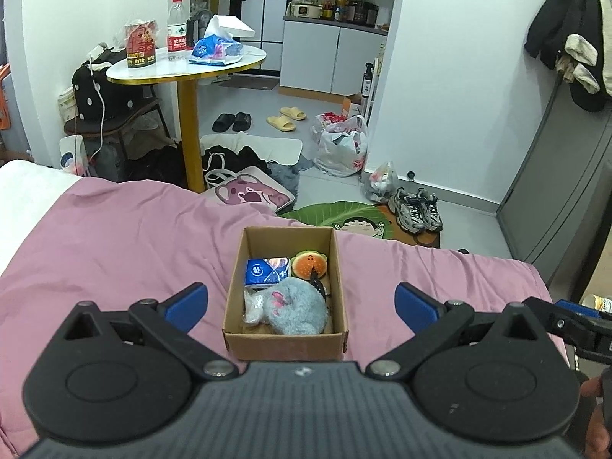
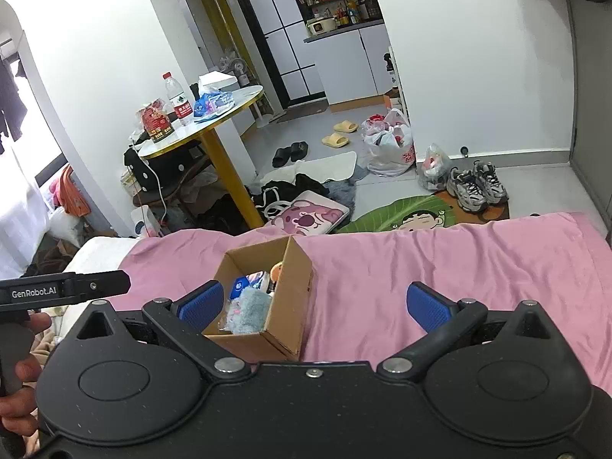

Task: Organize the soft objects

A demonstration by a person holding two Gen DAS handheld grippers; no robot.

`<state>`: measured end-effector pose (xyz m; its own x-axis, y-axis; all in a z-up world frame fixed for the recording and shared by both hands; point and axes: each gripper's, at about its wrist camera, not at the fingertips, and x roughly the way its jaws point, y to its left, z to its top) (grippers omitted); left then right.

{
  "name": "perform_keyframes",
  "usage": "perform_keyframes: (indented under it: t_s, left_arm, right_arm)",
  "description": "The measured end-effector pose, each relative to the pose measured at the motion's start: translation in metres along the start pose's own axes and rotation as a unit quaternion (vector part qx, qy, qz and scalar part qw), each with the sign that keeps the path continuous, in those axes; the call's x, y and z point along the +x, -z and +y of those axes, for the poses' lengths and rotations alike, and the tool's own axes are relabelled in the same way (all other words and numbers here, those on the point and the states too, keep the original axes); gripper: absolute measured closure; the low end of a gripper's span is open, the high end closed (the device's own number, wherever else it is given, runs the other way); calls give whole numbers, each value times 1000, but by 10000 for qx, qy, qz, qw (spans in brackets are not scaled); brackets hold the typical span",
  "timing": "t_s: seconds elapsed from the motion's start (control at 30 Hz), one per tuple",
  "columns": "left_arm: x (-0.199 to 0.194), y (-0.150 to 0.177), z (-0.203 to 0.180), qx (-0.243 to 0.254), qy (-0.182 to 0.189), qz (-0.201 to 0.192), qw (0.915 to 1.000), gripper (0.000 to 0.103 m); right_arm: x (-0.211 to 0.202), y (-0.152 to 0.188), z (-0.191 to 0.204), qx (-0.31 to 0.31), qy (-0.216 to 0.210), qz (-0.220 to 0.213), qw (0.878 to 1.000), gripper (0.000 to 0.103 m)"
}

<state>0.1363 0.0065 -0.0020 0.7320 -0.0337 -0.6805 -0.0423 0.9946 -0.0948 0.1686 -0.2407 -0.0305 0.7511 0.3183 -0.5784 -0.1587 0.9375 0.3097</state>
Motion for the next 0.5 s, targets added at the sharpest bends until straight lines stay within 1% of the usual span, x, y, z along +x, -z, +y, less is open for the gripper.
perform_keyframes:
  t_s: [0.13, 0.23, 0.43, 0.5]
  left_arm:
    - [-4, 8, -6, 103, -64, -64, 9999, 0]
    - [-5, 14, -8, 71, -121, -15, 9999, 0]
    - [-9, 28, -14, 84, -232, -58, 9997, 0]
    - [-7, 32, -15, 12, -237, 10, 9997, 0]
  right_arm:
    - [-7, 7, 0, -145, 68, -9, 9999, 0]
    - [-10, 12, 0, -219, 55, 59, 9997, 0]
    - [-12, 19, 5, -394, -20, 202, 9990, 0]
    - [-13, 20, 7, -470, -23, 217, 9987, 0]
